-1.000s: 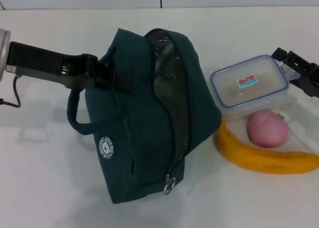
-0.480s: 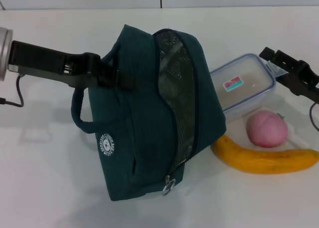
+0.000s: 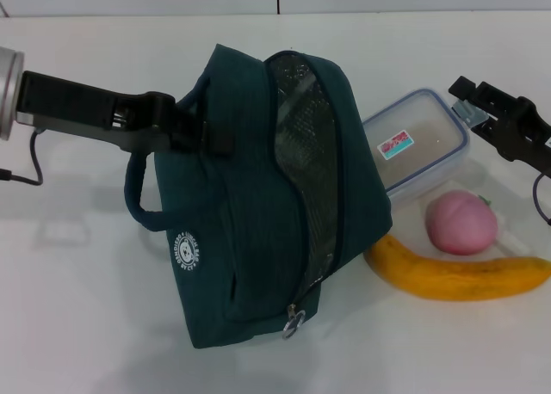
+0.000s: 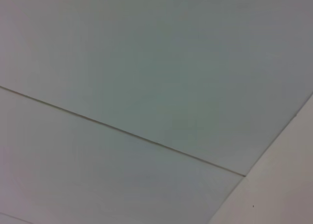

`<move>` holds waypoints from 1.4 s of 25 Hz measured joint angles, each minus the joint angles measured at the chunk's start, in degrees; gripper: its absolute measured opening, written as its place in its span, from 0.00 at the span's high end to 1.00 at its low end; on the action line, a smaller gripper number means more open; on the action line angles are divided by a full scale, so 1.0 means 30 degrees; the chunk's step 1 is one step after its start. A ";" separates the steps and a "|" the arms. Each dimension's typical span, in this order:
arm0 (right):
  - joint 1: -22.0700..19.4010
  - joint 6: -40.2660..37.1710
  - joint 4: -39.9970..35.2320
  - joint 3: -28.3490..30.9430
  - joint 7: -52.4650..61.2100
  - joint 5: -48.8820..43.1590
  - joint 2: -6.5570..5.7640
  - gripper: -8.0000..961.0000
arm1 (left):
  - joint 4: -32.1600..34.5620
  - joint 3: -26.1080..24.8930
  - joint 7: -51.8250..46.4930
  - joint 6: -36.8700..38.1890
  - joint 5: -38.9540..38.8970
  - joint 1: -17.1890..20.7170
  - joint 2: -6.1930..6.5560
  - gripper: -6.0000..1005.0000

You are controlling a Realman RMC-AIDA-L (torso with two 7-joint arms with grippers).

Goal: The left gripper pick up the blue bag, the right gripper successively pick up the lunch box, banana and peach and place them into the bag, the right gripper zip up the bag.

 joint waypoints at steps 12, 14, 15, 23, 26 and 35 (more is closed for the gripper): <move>0.0027 0.0137 0.0141 -0.0162 0.0172 -0.0113 0.0000 0.60 | -0.0032 -0.0002 0.0014 0.0013 0.0003 0.0099 -0.0014 0.95; -0.0040 0.0158 0.0236 -0.0090 0.0170 -0.0058 0.0002 0.73 | -0.0032 -0.0002 0.0015 0.0017 0.0003 0.0172 -0.0016 0.95; -0.0068 0.0161 0.0254 -0.0053 0.0168 -0.0050 0.0006 0.77 | -0.0032 -0.0001 0.0015 0.0020 0.0003 0.0206 -0.0016 0.95; -0.0122 0.0023 0.0452 0.0024 0.0179 0.0222 0.0014 0.91 | -0.0108 -0.0008 0.0169 0.0025 0.0003 0.0288 -0.0016 0.95; -0.0240 -0.0336 0.0454 0.0043 0.0167 0.0722 0.0012 0.91 | -0.0229 -0.0115 0.0206 0.0026 0.0003 0.0305 -0.0010 0.95; -0.1052 -0.1845 0.0279 0.0054 0.0173 0.2830 -0.0178 0.90 | -0.0241 -0.0179 0.0218 0.0025 -0.0674 0.0631 0.0092 0.95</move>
